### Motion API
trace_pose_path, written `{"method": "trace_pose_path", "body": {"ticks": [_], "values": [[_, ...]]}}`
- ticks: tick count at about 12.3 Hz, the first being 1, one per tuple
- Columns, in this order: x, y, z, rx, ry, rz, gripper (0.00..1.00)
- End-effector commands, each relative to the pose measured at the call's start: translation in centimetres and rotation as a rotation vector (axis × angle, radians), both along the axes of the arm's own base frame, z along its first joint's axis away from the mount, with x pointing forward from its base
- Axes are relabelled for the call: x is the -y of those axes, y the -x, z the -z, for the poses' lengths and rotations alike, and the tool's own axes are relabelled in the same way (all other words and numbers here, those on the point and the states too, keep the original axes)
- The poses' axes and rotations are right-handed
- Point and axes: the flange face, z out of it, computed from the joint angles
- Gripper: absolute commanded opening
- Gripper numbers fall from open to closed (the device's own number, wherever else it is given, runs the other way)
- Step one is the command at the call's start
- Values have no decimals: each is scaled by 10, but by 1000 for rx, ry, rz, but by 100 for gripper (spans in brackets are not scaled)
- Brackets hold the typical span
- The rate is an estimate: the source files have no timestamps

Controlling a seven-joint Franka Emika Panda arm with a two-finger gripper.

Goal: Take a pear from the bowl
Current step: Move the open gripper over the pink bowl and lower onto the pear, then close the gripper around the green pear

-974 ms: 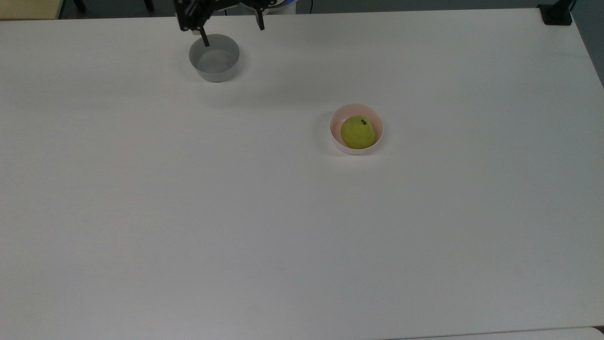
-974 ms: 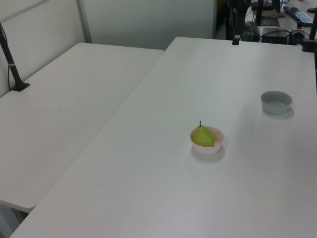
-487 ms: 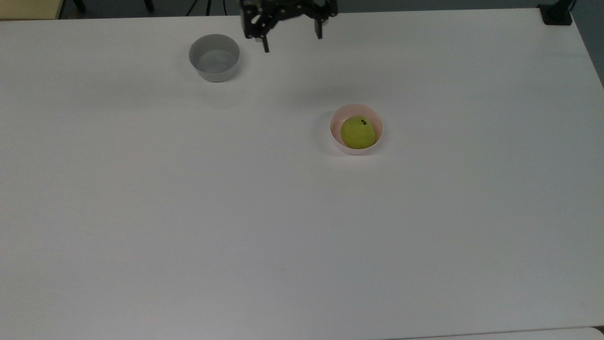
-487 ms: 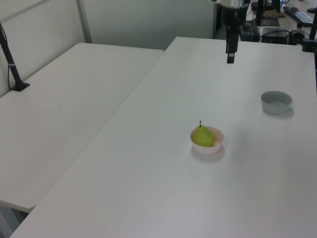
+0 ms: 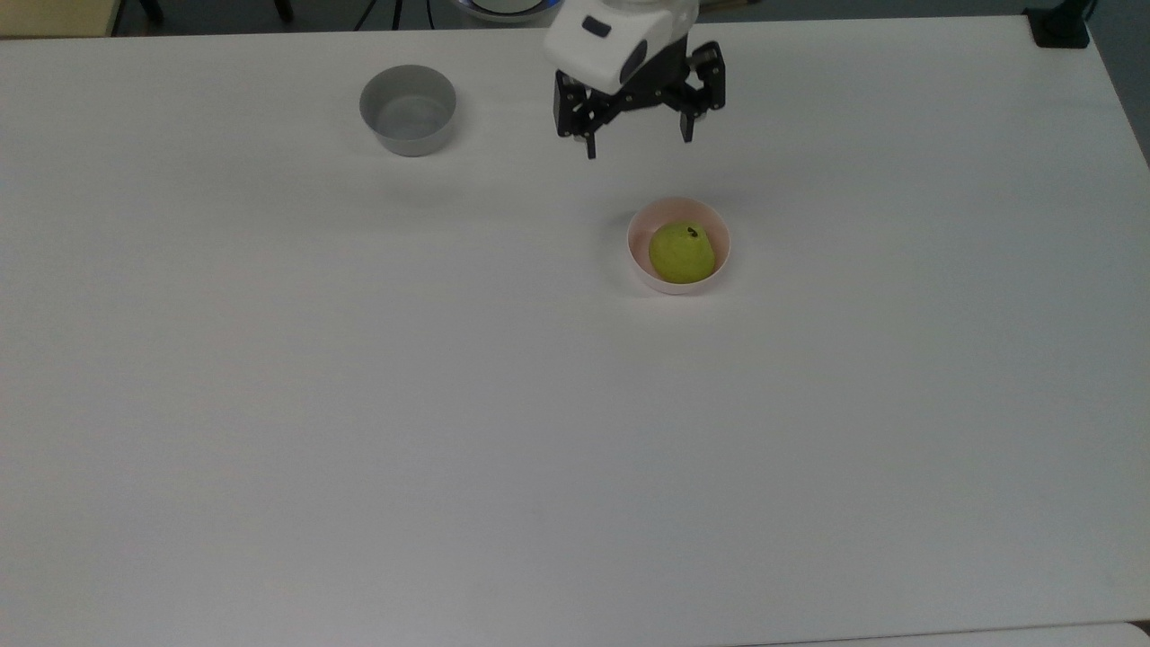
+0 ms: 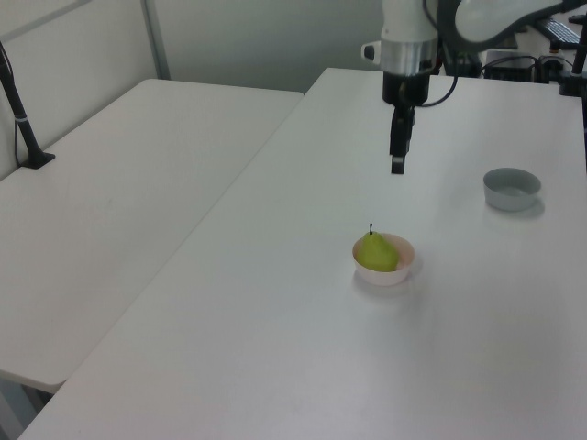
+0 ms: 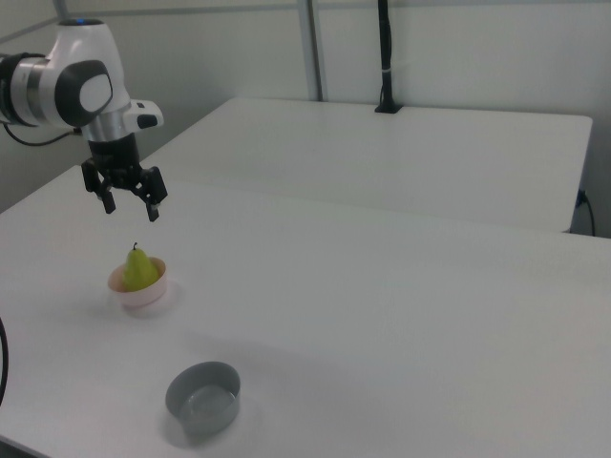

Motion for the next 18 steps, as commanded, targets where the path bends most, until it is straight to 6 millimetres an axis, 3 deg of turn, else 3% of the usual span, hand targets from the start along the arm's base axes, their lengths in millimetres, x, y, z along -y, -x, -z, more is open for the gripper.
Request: {"method": "trace_pose_path", "body": {"ticks": [1,3,6,9,14,15,18], "values": [[-20,-2,39,20,1,-10,100],[-34,-1,69,32,-9,-36,100],[-44,-3,97,17,-9,-51,100],[-57,-4,120,11,-3,-74,100],[-61,-11,151,21,28,-106,97],[-62,-11,152,19,28,-107,85],[-62,-11,152,21,28,-107,21]]}}
